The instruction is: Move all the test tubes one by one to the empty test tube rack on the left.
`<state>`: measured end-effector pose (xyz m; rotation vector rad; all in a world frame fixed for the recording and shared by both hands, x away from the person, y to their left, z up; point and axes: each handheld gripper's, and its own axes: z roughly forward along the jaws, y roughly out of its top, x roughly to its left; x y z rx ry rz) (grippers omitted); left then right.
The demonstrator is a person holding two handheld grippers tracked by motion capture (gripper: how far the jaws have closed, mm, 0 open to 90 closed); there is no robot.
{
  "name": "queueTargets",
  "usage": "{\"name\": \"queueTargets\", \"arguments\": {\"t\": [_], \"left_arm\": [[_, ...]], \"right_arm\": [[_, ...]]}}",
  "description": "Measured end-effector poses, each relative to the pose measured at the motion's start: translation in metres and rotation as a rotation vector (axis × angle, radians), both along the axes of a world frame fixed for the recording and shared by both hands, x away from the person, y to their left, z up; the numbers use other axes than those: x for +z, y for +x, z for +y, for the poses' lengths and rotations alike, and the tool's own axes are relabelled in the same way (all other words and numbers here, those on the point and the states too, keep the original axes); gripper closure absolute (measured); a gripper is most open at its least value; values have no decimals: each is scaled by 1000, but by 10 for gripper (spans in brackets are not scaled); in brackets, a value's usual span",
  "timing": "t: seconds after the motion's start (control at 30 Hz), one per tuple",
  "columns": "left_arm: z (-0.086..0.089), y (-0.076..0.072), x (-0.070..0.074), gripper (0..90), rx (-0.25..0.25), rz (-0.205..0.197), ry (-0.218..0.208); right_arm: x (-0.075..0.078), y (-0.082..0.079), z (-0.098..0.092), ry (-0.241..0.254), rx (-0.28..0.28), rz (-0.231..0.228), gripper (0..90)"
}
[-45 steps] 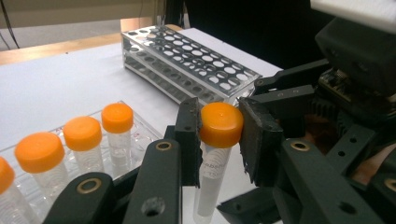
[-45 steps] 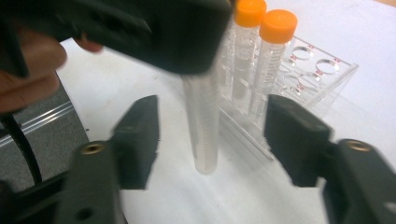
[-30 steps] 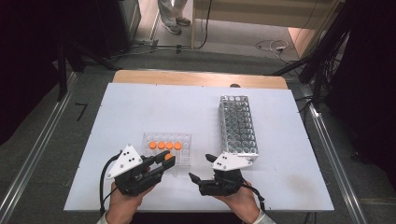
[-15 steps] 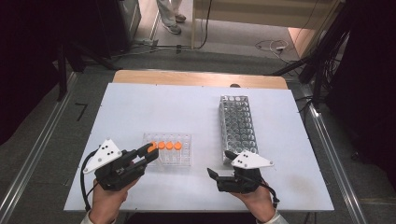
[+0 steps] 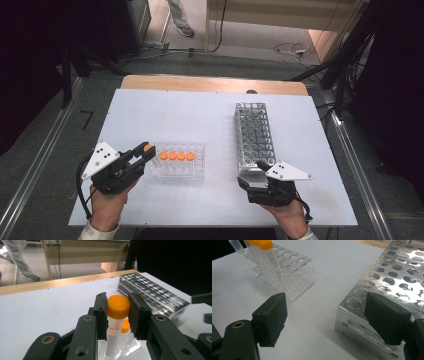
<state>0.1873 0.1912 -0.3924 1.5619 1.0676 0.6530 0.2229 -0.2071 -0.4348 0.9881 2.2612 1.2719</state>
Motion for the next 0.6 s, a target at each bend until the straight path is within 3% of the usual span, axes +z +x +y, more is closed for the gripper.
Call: {"name": "queueTargets", "arguments": {"t": [0.37,0.6], "left_arm": [[1,10,-8,699,44,-8,13],[-4,16,-24,699,59,7,39]], "right_arm": [[-1,1,-4,-2,-12,0,175],[-1,1,-4,-2,-11,-1,175]]}}
